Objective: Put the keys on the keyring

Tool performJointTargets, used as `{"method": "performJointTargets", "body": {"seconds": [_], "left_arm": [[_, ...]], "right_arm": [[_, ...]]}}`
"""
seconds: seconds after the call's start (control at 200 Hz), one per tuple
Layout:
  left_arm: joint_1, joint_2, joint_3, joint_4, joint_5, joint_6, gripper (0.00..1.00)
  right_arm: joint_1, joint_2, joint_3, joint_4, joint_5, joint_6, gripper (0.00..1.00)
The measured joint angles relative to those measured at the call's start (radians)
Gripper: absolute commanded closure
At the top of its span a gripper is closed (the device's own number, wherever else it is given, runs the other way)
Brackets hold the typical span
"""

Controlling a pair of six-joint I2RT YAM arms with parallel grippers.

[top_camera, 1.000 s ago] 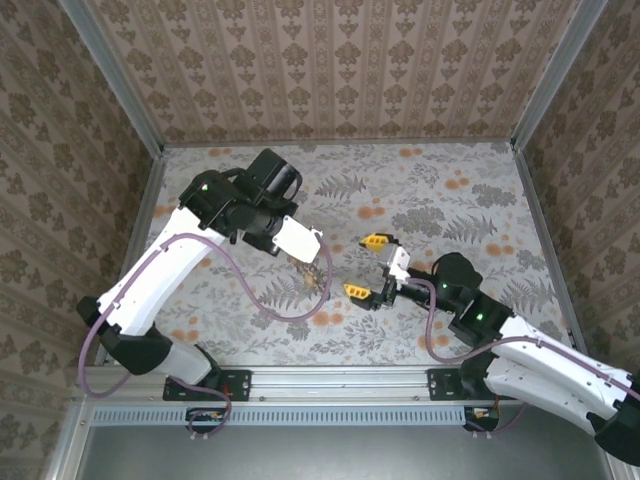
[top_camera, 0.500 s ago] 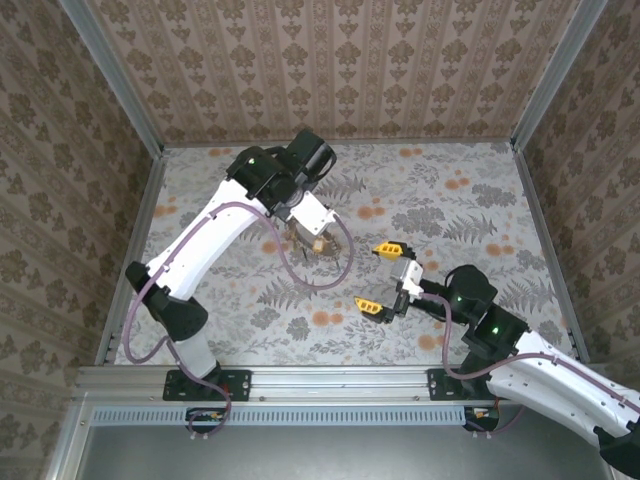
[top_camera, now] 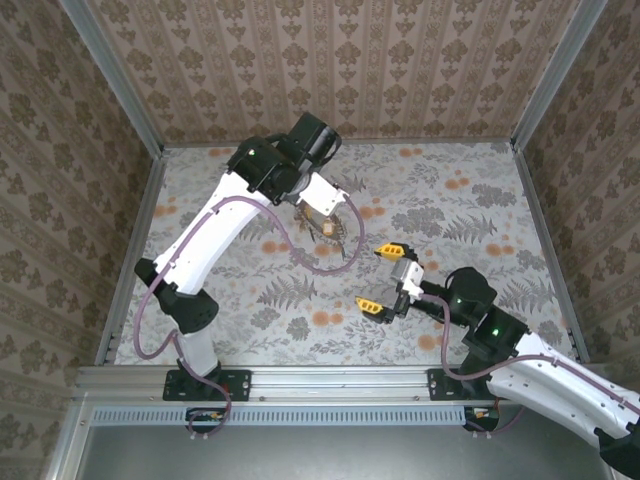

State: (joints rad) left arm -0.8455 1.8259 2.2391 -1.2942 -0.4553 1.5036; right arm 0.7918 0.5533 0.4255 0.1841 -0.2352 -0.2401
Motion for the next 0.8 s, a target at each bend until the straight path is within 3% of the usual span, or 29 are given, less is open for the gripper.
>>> {"method": "performJointTargets", "body": {"seconds": [0.3,0.505,0.68,0.8], "left_arm": [[-0.064,0.026,0.02,-0.01,0.043,-0.084,1.0],[-0.083,0.026,0.028,-0.015,0.064,-0.144,1.0],[-0.116,0.024,0.054,-0.045,0.082,-0.186,1.0],[-0.136,0.017,0.056,-0.061,0.122,-0.211,1.0]], "right_arm": [[-0.002,0.015,-0.03,0.049,0.096,0.018,0.01],[-0.008,0.176,-0.03,0.142,0.09,0.107,0.17],[-0.009,0.267,-0.03,0.208,0.111,0.162,0.19],[-0.011,0.309,-0.014,0.235,0.132,0.203,0.27]]}}
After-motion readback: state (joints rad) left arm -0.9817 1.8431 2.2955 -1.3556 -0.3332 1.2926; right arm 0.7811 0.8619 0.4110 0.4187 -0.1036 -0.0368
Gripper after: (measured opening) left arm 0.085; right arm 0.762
